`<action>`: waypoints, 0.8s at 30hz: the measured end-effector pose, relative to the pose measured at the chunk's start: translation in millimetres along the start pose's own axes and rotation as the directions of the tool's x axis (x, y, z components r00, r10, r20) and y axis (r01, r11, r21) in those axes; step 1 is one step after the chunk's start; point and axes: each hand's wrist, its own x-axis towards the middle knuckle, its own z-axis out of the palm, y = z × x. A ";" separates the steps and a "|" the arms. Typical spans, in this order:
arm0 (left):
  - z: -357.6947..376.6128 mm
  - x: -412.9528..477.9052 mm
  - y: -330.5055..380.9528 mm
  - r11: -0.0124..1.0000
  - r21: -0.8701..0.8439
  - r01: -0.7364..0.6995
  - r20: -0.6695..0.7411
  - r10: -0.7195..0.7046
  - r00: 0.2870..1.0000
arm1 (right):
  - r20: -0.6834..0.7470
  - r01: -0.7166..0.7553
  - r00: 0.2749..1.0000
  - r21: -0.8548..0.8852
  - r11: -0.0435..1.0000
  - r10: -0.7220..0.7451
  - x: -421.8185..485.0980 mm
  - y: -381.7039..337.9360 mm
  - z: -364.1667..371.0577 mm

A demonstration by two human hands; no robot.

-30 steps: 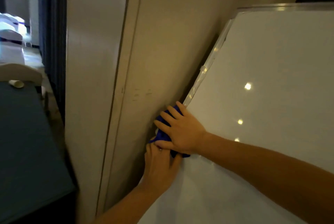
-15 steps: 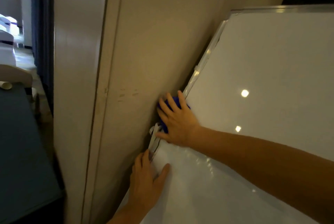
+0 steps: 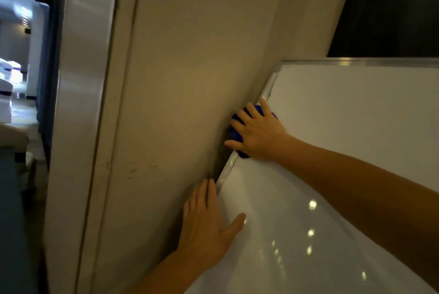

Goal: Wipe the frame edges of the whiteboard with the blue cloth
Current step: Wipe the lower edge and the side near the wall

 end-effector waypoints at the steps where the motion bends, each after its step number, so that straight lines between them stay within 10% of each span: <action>1: -0.3 6.8 9.5 1.000 -0.021 -0.012 -0.002 0.012 1.000 | -0.001 0.027 1.000 0.016 1.000 -0.026 -1.4 -4.3 0.5; 6: 5.0 11.5 35.8 0.998 -0.054 -0.035 0.004 0.035 0.999 | -0.050 0.339 0.940 0.037 0.940 -0.337 -26.2 -25.8 16.1; 12: 10.0 20.6 56.1 0.997 -0.080 0.007 0.036 -0.004 0.999 | -0.100 -0.091 0.990 0.129 0.988 0.104 6.7 47.8 8.3; 17: 9.0 46.7 71.0 0.986 -0.129 -0.108 -0.064 0.100 0.993 | -0.089 0.255 0.965 0.067 0.965 -0.248 -11.7 7.4 21.6; 22: 3.2 92.0 88.9 0.960 -0.147 -0.239 -0.096 0.226 0.969 | -0.116 -0.271 0.953 0.082 0.959 0.279 33.5 96.3 3.4; 24: -2.1 107.6 100.7 0.948 -0.135 -0.288 -0.114 0.274 0.955 | -0.141 -0.208 0.964 0.137 0.968 0.227 32.4 83.9 8.2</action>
